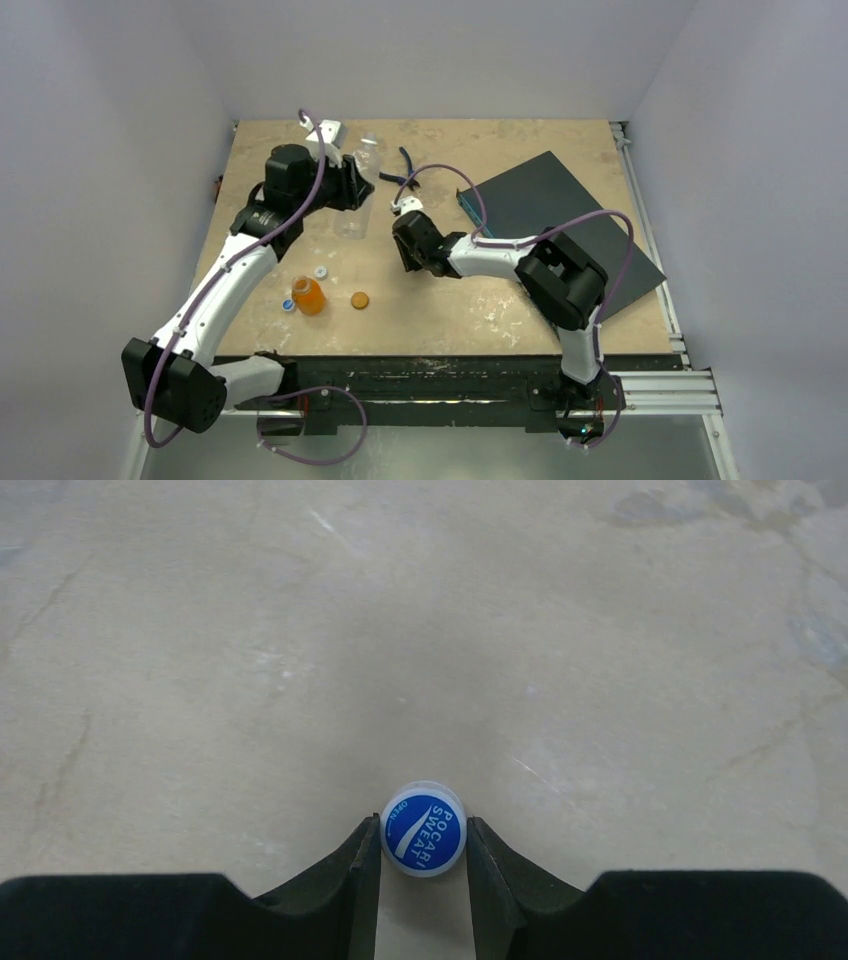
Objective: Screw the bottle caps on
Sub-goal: Move the bottle cap to the center of the board.
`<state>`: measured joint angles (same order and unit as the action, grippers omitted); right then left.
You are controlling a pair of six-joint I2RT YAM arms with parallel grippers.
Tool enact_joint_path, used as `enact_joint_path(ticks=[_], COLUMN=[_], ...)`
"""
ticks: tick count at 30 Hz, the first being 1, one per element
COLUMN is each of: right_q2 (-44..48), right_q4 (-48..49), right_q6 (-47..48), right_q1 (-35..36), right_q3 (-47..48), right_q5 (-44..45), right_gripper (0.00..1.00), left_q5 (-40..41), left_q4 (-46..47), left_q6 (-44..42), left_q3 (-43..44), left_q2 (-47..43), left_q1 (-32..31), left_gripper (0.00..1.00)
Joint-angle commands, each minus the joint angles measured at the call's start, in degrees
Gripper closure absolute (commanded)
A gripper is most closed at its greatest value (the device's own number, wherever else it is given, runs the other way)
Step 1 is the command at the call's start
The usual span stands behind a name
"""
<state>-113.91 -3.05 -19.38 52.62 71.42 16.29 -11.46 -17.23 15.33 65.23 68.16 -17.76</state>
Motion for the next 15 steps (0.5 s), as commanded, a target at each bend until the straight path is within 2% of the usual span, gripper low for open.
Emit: enact_joint_path(ticks=[1,6,9,11,13,15], right_q2=[4.6,5.2,4.6,4.1,3.7,3.4], right_q4=[-0.9,-1.7,-4.3,-5.7,-7.2,-8.4], right_q6=[-3.6,-4.8,-4.8,-4.5,-4.7,-4.7], right_q1=[-0.4,-0.4,-0.4,-0.3,-0.3,-0.3], right_q3=[-4.8,-5.2,-3.0,-1.5,-0.2,1.0], right_q5=[2.3,1.6,3.7,5.3,6.2,7.3], right_gripper=[0.66,0.43,0.36,0.38,0.49,0.50], left_q5=[-4.0,-1.5,-0.4,0.6,1.9,2.7], left_q4=[3.2,2.0,1.1,0.7,0.1,-0.4], left_q6=[-1.5,-2.8,-3.6,-3.8,-4.3,-4.8], left_q3=[-1.8,-2.6,-2.5,-2.8,-2.9,-3.2], left_q2=[0.2,-0.5,-0.9,-1.4,-1.8,-2.1], left_q1=[-2.4,-2.5,-2.5,-2.5,-2.5,-2.5], left_gripper=[0.73,0.73,0.73,0.73,0.73,0.73])
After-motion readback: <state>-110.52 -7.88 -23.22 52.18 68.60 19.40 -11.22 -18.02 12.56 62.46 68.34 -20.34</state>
